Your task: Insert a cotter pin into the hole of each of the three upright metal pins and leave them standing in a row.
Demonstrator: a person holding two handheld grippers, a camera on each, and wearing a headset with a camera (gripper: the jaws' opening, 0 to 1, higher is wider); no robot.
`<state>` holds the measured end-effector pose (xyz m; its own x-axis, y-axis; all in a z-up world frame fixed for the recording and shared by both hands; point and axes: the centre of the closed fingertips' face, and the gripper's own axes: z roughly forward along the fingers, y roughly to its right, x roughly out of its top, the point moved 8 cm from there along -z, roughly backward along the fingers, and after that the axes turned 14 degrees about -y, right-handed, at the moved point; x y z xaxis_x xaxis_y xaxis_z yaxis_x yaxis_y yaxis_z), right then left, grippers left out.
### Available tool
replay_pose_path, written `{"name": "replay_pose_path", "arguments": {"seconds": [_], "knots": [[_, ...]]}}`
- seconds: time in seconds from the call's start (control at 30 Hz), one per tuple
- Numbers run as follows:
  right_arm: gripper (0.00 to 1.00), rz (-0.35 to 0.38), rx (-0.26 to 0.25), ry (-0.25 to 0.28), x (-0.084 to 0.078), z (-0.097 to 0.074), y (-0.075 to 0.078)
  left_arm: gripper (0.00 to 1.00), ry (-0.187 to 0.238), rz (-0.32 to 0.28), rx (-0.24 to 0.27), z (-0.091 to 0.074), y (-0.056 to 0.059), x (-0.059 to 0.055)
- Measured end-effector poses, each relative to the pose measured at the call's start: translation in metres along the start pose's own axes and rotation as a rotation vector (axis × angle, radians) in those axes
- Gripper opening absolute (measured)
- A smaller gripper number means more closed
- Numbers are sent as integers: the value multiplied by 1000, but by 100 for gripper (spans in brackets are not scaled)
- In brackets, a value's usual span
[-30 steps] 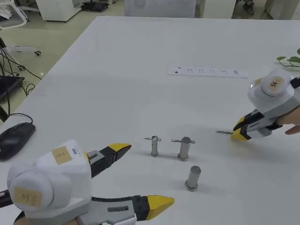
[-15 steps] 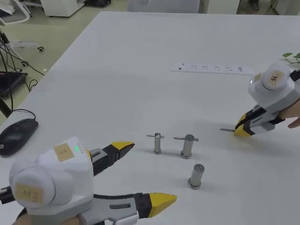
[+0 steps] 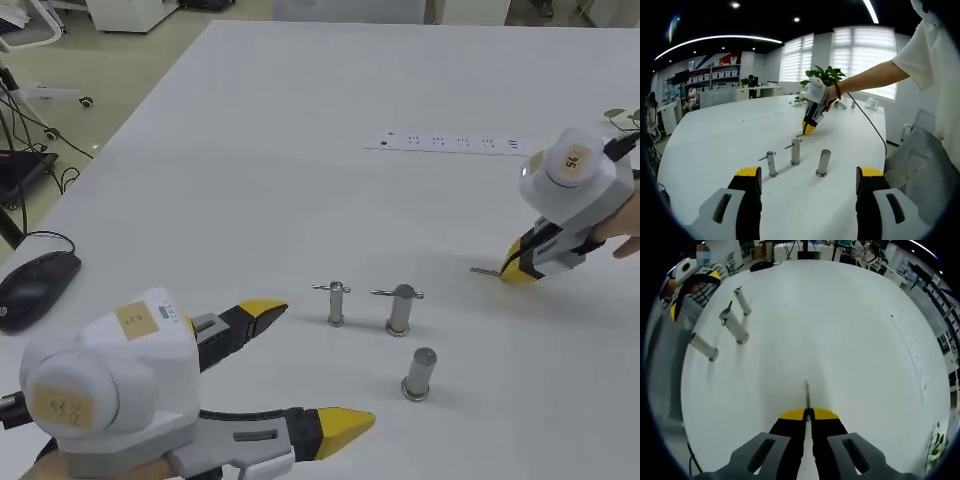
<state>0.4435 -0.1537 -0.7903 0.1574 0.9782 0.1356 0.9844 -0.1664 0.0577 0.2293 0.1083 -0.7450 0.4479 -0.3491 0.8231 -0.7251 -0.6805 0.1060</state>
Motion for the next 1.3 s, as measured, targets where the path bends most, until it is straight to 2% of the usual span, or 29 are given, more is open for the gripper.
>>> {"name": "replay_pose_path", "arguments": {"seconds": [0.3, 0.53, 0.8, 0.97, 1.1, 1.3], "knots": [[4, -38, -20, -4, 1, 0, -2, 76, -6, 0, 2, 0, 0, -1], [3, -31, -38, 9, 1, -2, -1, 76, -8, 3, 8, 0, -1, 0], [3, -16, -65, 36, 4, -12, -1, 77, -6, 7, 13, -1, -1, 2], [3, -32, -87, 45, 6, -19, -5, 74, -3, 0, 4, -2, 0, 4], [3, -50, -109, 77, 11, -31, -14, 72, -22, 12, 0, -1, 1, 6], [3, -80, -142, 130, 20, -49, -30, 70, -16, 13, -7, -1, 3, 10]]}}
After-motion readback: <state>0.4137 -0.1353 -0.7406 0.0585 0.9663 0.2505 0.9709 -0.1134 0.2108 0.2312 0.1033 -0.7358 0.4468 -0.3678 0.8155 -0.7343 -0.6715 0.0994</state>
